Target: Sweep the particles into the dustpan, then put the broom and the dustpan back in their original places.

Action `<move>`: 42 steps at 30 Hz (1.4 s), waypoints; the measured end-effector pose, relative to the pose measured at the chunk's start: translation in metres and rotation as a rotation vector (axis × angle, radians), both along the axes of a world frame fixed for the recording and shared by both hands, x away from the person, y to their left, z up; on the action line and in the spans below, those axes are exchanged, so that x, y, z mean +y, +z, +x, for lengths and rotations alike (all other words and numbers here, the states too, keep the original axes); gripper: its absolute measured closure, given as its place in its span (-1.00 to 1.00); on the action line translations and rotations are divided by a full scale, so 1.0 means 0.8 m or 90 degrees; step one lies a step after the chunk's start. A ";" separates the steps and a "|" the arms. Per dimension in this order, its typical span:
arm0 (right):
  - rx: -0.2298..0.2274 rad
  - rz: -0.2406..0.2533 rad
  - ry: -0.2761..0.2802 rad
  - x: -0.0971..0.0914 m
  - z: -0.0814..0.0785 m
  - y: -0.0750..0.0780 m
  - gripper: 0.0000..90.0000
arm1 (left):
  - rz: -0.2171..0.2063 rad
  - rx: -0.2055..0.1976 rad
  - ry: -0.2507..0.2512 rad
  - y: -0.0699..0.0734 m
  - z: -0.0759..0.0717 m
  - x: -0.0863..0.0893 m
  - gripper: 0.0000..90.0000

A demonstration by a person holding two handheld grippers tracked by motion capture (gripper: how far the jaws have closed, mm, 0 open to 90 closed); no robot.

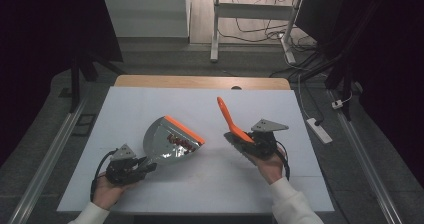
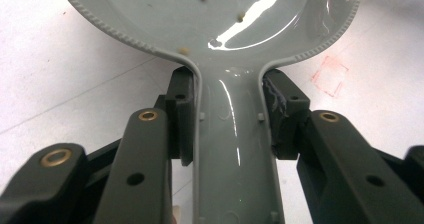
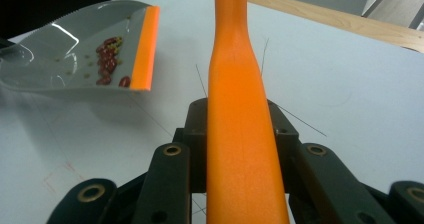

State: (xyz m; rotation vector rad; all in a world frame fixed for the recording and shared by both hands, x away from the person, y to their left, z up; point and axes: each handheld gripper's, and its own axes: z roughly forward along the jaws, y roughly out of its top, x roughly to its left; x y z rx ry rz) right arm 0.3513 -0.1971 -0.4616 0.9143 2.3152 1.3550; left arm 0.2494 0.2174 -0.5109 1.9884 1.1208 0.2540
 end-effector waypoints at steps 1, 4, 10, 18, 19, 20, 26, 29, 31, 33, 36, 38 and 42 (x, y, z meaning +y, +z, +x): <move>0.001 -0.001 0.000 -0.002 0.000 -0.001 0.56 | 0.001 0.002 0.006 0.000 0.000 0.000 0.36; 0.002 -0.006 0.000 -0.010 0.000 -0.002 0.56 | 0.001 0.011 0.014 -0.002 -0.002 -0.001 0.36; 0.011 -0.006 -0.002 -0.026 -0.001 -0.005 0.56 | 0.000 0.010 0.040 -0.002 -0.006 -0.003 0.36; 0.019 -0.005 0.004 -0.044 -0.004 -0.010 0.56 | 0.004 0.016 0.091 0.000 -0.012 -0.005 0.36; 0.022 -0.004 0.004 -0.045 -0.004 -0.011 0.56 | 0.001 0.018 0.099 -0.001 -0.013 -0.005 0.36; 0.023 -0.004 0.004 -0.046 -0.005 -0.012 0.56 | 0.001 0.019 0.104 -0.001 -0.014 -0.005 0.36; 0.044 0.005 0.010 -0.050 -0.005 -0.013 0.56 | 0.001 0.022 0.141 -0.003 -0.019 -0.005 0.36; 0.046 0.002 0.011 -0.050 -0.007 -0.012 0.56 | 0.004 0.021 0.159 -0.003 -0.021 -0.005 0.36; 0.048 0.001 0.012 -0.050 -0.007 -0.012 0.56 | 0.011 0.019 0.175 -0.004 -0.023 -0.006 0.36; 0.051 0.003 0.012 -0.051 -0.009 -0.012 0.56 | 0.001 0.020 0.184 -0.004 -0.025 -0.006 0.36; 0.054 0.006 0.013 -0.053 -0.010 -0.011 0.56 | 0.001 0.020 0.199 -0.005 -0.026 -0.007 0.36; 0.056 0.006 0.013 -0.055 -0.012 -0.011 0.56 | 0.001 0.022 0.208 -0.006 -0.025 -0.007 0.36; 0.062 0.004 0.013 -0.057 -0.014 -0.012 0.56 | 0.000 0.025 0.225 -0.009 -0.025 -0.004 0.36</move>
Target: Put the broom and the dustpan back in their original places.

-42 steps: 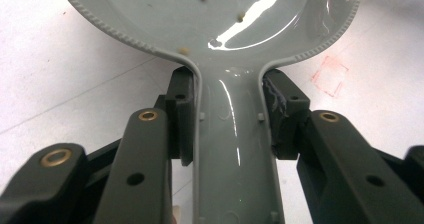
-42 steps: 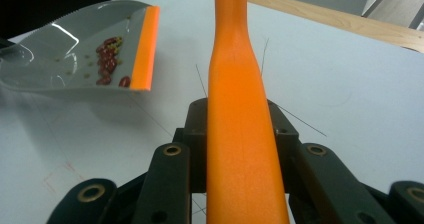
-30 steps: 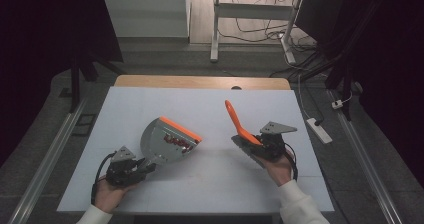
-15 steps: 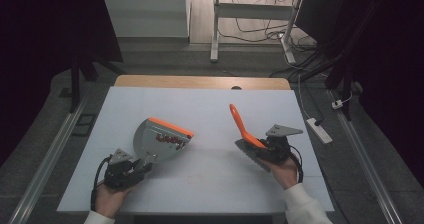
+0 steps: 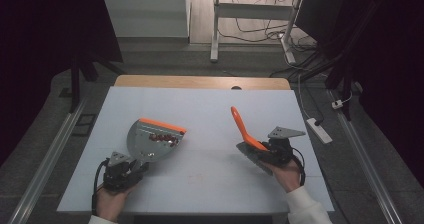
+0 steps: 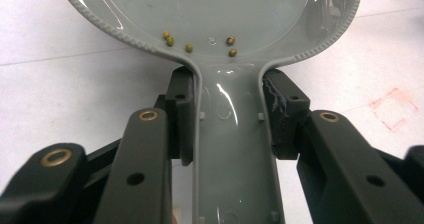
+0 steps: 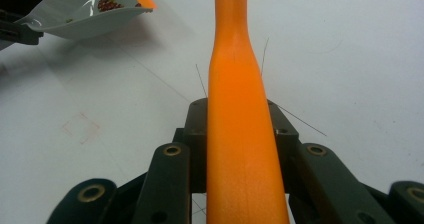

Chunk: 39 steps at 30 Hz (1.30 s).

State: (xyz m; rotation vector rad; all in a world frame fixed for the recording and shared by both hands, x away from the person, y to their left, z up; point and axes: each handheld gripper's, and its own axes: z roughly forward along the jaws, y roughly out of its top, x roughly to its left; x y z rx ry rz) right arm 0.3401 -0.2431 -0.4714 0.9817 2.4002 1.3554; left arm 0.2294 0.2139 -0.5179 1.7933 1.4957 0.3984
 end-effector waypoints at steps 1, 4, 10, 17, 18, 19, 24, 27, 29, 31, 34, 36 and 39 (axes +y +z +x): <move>0.002 -0.001 0.000 -0.001 0.000 -0.001 0.56 | 0.000 -0.001 0.002 0.000 0.000 0.001 0.36; 0.007 -0.002 -0.002 -0.002 -0.001 -0.003 0.56 | 0.000 -0.001 0.011 -0.001 0.000 0.002 0.36; 0.013 -0.006 -0.003 -0.003 -0.001 -0.005 0.56 | -0.005 0.008 0.024 -0.004 0.003 0.006 0.36; 0.022 -0.012 -0.003 -0.002 -0.002 -0.006 0.56 | -0.009 0.013 0.047 -0.005 0.003 0.009 0.36; 0.023 -0.016 -0.001 -0.002 -0.002 -0.005 0.56 | -0.006 0.015 0.050 -0.006 0.004 0.010 0.36; 0.022 -0.018 0.000 -0.002 -0.002 -0.004 0.56 | -0.004 0.016 0.054 -0.006 0.004 0.010 0.36; 0.029 -0.019 -0.005 -0.007 -0.003 -0.002 0.56 | -0.003 0.023 0.068 -0.009 0.007 0.011 0.36; 0.038 -0.023 -0.005 -0.008 -0.003 -0.004 0.56 | -0.003 0.029 0.073 -0.011 0.010 0.010 0.36; 0.046 -0.028 -0.002 -0.007 -0.003 -0.005 0.56 | -0.002 0.034 0.075 -0.014 0.013 0.009 0.36; 0.050 -0.032 0.002 -0.005 -0.003 -0.007 0.56 | -0.006 0.043 0.074 -0.016 0.016 0.009 0.36; 0.060 -0.037 0.005 -0.002 -0.002 -0.011 0.56 | -0.001 0.051 0.083 -0.019 0.019 0.009 0.36; 0.070 -0.037 0.008 0.000 -0.001 -0.015 0.56 | 0.000 0.056 0.084 -0.020 0.020 0.010 0.36; 0.086 -0.039 0.011 0.001 0.003 -0.021 0.56 | 0.006 0.066 0.084 -0.022 0.022 0.009 0.36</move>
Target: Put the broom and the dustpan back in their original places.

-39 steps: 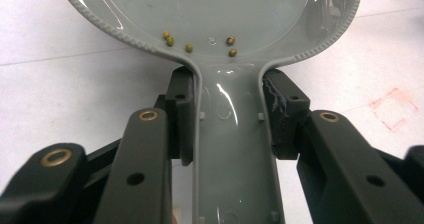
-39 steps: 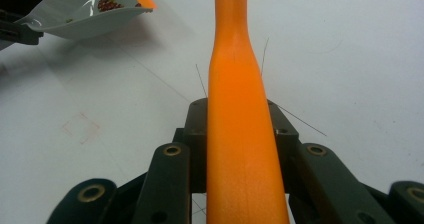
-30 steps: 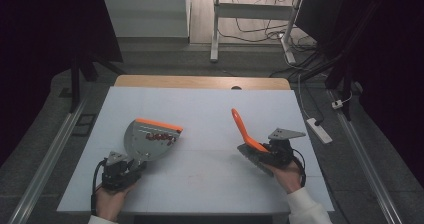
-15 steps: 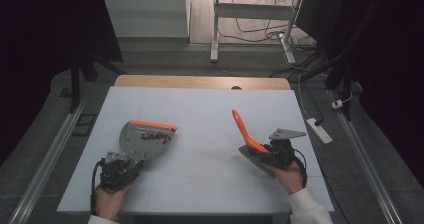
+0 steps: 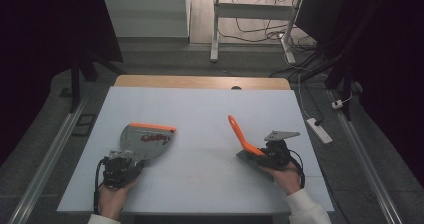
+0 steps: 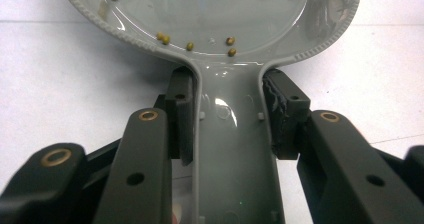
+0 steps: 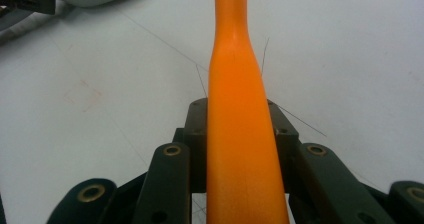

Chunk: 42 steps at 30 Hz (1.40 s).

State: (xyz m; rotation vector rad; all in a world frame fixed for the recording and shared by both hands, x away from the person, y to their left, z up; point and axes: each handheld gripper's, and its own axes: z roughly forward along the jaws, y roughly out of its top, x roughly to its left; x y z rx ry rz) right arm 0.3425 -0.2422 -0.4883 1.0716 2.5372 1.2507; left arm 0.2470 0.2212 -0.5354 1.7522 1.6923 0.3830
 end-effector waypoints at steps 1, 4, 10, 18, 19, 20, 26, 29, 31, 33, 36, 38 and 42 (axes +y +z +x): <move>0.004 -0.006 -0.003 0.000 0.001 -0.002 0.56 | 0.002 0.001 -0.002 -0.001 0.000 -0.001 0.36; 0.014 -0.014 -0.015 -0.001 0.006 -0.007 0.56 | 0.010 0.002 -0.004 -0.001 0.001 -0.002 0.36; 0.023 -0.015 -0.040 -0.010 0.013 -0.011 0.55 | 0.010 0.003 -0.005 -0.001 0.001 -0.003 0.36; 0.015 -0.034 -0.058 -0.020 0.028 -0.017 0.33 | 0.007 0.004 -0.006 -0.001 0.001 -0.002 0.35; 0.016 -0.036 -0.061 -0.022 0.030 -0.018 0.29 | 0.006 0.004 -0.006 -0.001 0.001 -0.002 0.35; 0.014 -0.039 -0.064 -0.024 0.032 -0.019 0.25 | 0.005 0.004 -0.006 -0.001 0.001 -0.002 0.35; 0.018 -0.048 -0.077 -0.027 0.040 -0.023 0.13 | 0.001 0.002 -0.008 0.000 0.000 -0.002 0.33; 0.020 -0.053 -0.078 -0.028 0.043 -0.024 0.08 | -0.002 0.004 -0.012 0.000 0.000 -0.002 0.30; 0.022 -0.059 -0.084 -0.028 0.044 -0.026 0.03 | -0.002 0.004 -0.013 0.000 0.000 -0.002 0.29; 0.024 -0.068 -0.088 -0.029 0.045 -0.026 0.01 | -0.002 0.005 -0.015 0.000 0.000 -0.002 0.28; 0.021 -0.074 -0.095 -0.028 0.046 -0.026 -0.03 | -0.002 0.005 -0.015 0.000 -0.001 -0.003 0.21; 0.018 -0.084 -0.098 -0.027 0.047 -0.026 -0.05 | -0.003 0.003 -0.018 0.001 -0.002 -0.002 0.12; -0.002 -0.103 -0.106 -0.025 0.045 -0.024 -0.04 | 0.008 0.009 -0.019 0.001 -0.001 -0.002 -0.09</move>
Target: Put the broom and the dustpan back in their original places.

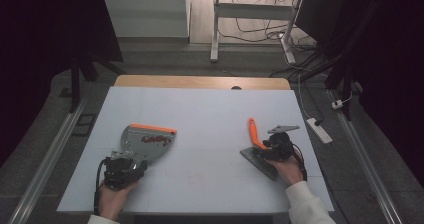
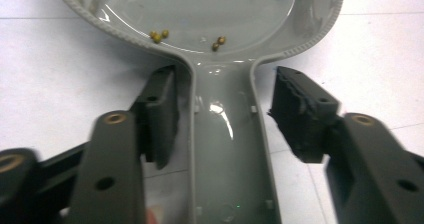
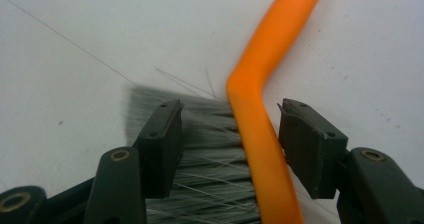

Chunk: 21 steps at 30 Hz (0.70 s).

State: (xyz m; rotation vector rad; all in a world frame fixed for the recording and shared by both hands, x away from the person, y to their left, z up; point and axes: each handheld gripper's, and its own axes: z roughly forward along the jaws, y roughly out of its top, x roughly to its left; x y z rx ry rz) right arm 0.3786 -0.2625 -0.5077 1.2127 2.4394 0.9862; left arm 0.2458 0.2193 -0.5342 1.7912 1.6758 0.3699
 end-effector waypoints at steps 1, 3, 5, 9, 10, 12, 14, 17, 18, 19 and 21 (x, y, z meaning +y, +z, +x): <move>-0.003 0.002 0.000 0.000 0.000 0.001 -0.04 | -0.001 0.003 0.000 0.000 0.000 0.000 -0.14; -0.007 0.005 -0.001 0.001 -0.002 0.003 -0.04 | 0.001 0.003 0.003 0.001 0.000 0.001 -0.22; -0.018 0.001 0.000 0.003 -0.004 0.006 -0.04 | 0.002 -0.003 0.009 0.003 -0.003 0.002 -0.29; -0.035 0.005 0.007 0.003 -0.008 0.010 -0.02 | 0.010 -0.011 0.013 0.006 -0.006 0.005 -0.39; -0.037 0.008 0.007 0.003 -0.009 0.011 -0.02 | 0.011 -0.013 0.011 0.007 -0.007 0.006 -0.40; -0.044 0.010 0.012 0.004 -0.011 0.013 -0.02 | 0.010 -0.020 0.005 0.010 -0.009 0.008 -0.40; -0.052 0.011 0.020 0.004 -0.014 0.015 -0.02 | 0.013 -0.036 -0.001 0.014 -0.013 0.008 -0.40; -0.069 0.006 0.032 0.007 -0.019 0.019 -0.02 | 0.024 -0.063 -0.019 0.022 -0.017 0.009 -0.40; -0.074 0.004 0.038 0.007 -0.021 0.021 -0.02 | 0.028 -0.071 -0.027 0.024 -0.019 0.010 -0.40; -0.079 0.002 0.043 0.008 -0.023 0.022 -0.02 | 0.033 -0.078 -0.033 0.027 -0.020 0.011 -0.39; -0.082 0.005 0.054 0.009 -0.026 0.024 -0.02 | 0.037 -0.093 -0.049 0.032 -0.022 0.014 -0.37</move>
